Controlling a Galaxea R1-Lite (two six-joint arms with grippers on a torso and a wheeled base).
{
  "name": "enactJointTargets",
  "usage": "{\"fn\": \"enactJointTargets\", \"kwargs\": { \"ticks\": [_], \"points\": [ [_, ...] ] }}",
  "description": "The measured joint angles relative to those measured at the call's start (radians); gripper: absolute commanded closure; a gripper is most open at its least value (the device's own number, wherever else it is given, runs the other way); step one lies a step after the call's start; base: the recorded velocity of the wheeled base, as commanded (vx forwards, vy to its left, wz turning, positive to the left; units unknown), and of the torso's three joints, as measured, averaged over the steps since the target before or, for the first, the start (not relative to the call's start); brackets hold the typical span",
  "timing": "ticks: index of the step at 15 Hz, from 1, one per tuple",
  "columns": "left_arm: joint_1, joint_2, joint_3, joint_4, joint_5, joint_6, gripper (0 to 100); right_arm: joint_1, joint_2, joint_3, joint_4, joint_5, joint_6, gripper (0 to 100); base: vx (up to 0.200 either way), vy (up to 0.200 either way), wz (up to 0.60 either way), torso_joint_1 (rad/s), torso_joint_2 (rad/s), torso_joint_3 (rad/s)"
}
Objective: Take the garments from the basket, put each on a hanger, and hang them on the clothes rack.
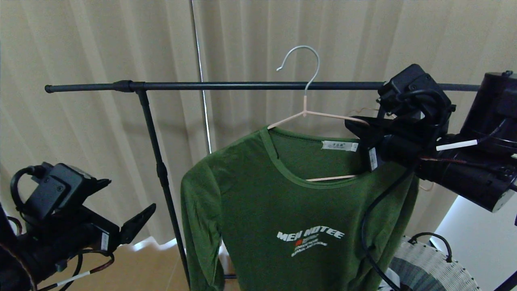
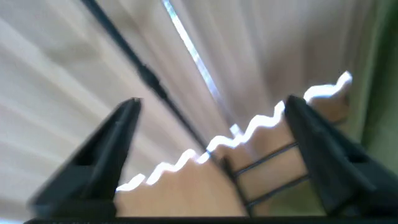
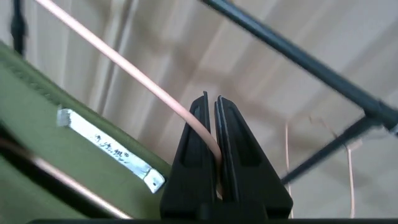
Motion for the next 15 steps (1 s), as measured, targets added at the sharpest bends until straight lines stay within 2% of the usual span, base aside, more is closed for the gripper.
{"fn": "enactJointTargets", "kwargs": {
  "ticks": [4, 6, 10, 15],
  "points": [
    [0.001, -0.091, -0.037, 0.006, -0.010, -0.169, 0, -0.057, -0.025, 0.035, 0.054, -0.057, -0.002, 100, 0.000, 0.000, 0.00, 0.000, 0.00, 0.000],
    [0.002, -0.127, -0.032, 0.007, -0.010, -0.213, 0, -0.079, -0.041, 0.041, 0.104, -0.072, -0.002, 100, 0.000, 0.000, 0.00, 0.000, 0.00, 0.000],
    [0.004, -0.185, 0.017, 0.004, -0.050, -0.218, 0, -0.122, -0.083, 0.041, 0.203, -0.105, -0.001, 100, 0.000, 0.000, 0.00, 0.000, 0.00, 0.000],
    [0.004, -0.197, 0.013, -0.025, -0.054, -0.221, 0, -0.180, -0.148, 0.039, 0.368, -0.116, 0.008, 100, 0.000, 0.000, 0.00, 0.000, 0.00, 0.000]
  ]
}}
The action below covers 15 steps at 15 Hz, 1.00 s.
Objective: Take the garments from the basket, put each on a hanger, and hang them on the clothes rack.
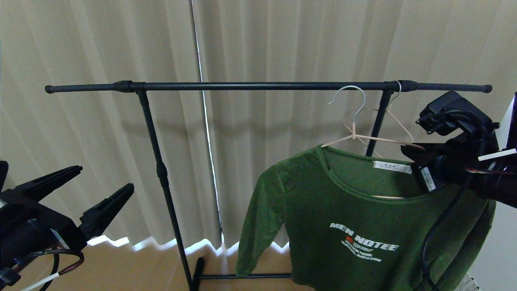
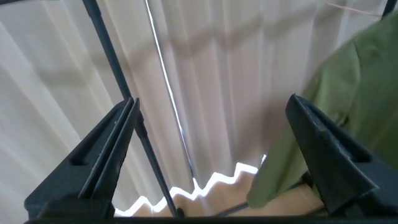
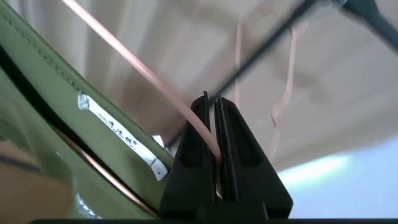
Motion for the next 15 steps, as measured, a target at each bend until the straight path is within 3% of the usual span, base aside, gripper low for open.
{"fn": "enactJointTargets", "kwargs": {
  "ticks": [5, 11, 15],
  "points": [
    [0.003, 0.009, -0.008, 0.000, 0.000, -0.042, 0, -0.015, -0.026, 0.011, 0.033, 0.000, 0.096, 100, 0.000, 0.000, 0.00, 0.000, 0.00, 0.000],
    [0.004, 0.028, -0.011, 0.004, 0.001, -0.060, 0, -0.011, -0.028, -0.011, 0.018, 0.009, 0.126, 100, 0.000, 0.000, 0.00, 0.000, 0.00, 0.000],
    [0.004, 0.031, -0.004, 0.007, 0.001, -0.059, 0, -0.010, -0.028, -0.019, 0.018, 0.009, 0.127, 100, 0.200, 0.000, 0.00, -0.007, 0.00, 0.007]
  ]
}}
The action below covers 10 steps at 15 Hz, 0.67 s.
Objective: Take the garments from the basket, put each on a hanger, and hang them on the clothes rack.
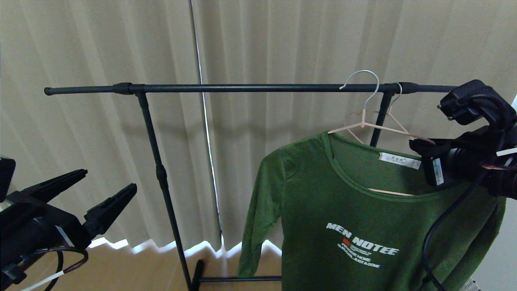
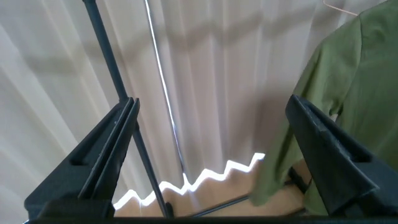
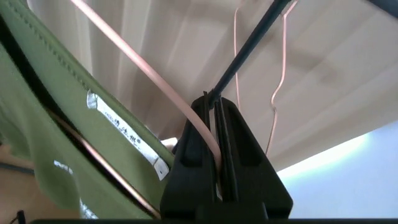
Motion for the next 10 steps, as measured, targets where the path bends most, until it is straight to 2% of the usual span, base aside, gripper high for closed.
{"fn": "enactJointTargets", "kwargs": {
  "ticks": [6, 10],
  "points": [
    [0.000, 0.007, 0.003, 0.001, 0.000, 0.003, 0, -0.001, 0.007, -0.011, -0.001, 0.002, 0.000, 100, 0.200, 0.000, 0.00, 0.006, 0.01, 0.001],
    [0.000, 0.011, 0.008, 0.000, 0.000, 0.011, 0, -0.007, 0.027, -0.026, 0.000, -0.006, 0.050, 100, 0.000, 0.000, 0.00, 0.000, 0.00, 0.000]
  ]
}}
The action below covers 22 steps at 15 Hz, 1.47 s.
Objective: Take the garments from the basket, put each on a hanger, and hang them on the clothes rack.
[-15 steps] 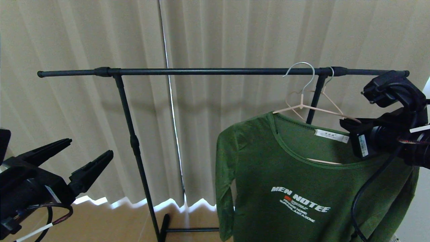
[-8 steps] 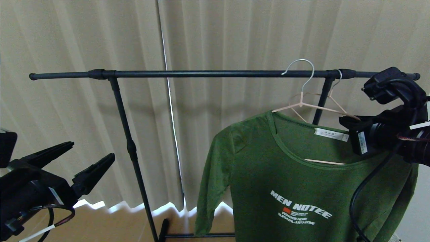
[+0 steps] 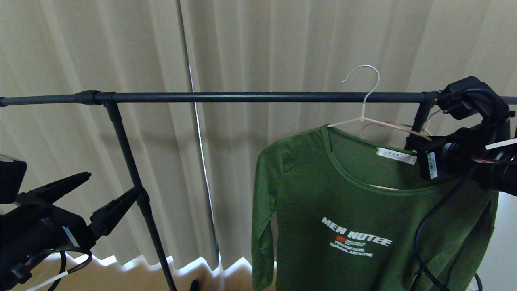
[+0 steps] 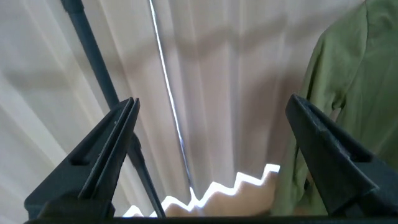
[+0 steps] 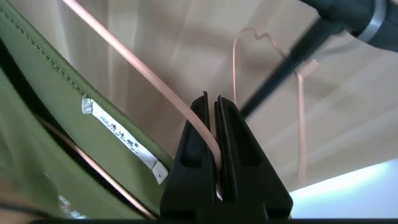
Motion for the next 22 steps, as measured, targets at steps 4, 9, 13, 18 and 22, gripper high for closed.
{"fn": "enactJointTargets", "kwargs": {
  "ticks": [4, 9, 13, 18, 22],
  "points": [
    [-0.002, 0.001, 0.006, -0.004, 0.000, 0.000, 0, -0.002, 0.049, -0.031, 0.000, -0.008, 0.018, 100, 0.000, 0.000, 0.00, 0.000, 0.00, 0.000],
    [-0.002, 0.003, 0.008, -0.004, 0.000, 0.000, 0, -0.003, 0.160, -0.132, 0.000, -0.093, 0.037, 100, 0.000, 0.000, 0.00, 0.000, 0.00, 0.000],
    [-0.005, 0.008, 0.008, -0.004, -0.001, 0.001, 0, -0.001, 0.281, -0.228, 0.000, -0.152, 0.037, 100, 0.000, 0.000, 0.00, 0.000, 0.00, 0.000],
    [-0.006, 0.011, 0.009, -0.004, -0.001, 0.000, 0, 0.021, 0.349, -0.247, 0.002, -0.163, 0.038, 100, 0.000, 0.000, 0.00, 0.000, 0.00, 0.000],
    [-0.006, 0.010, 0.010, -0.004, -0.001, 0.002, 0, 0.086, 0.359, -0.242, 0.001, -0.165, 0.038, 100, 0.000, 0.000, 0.00, 0.000, 0.00, 0.000]
  ]
}}
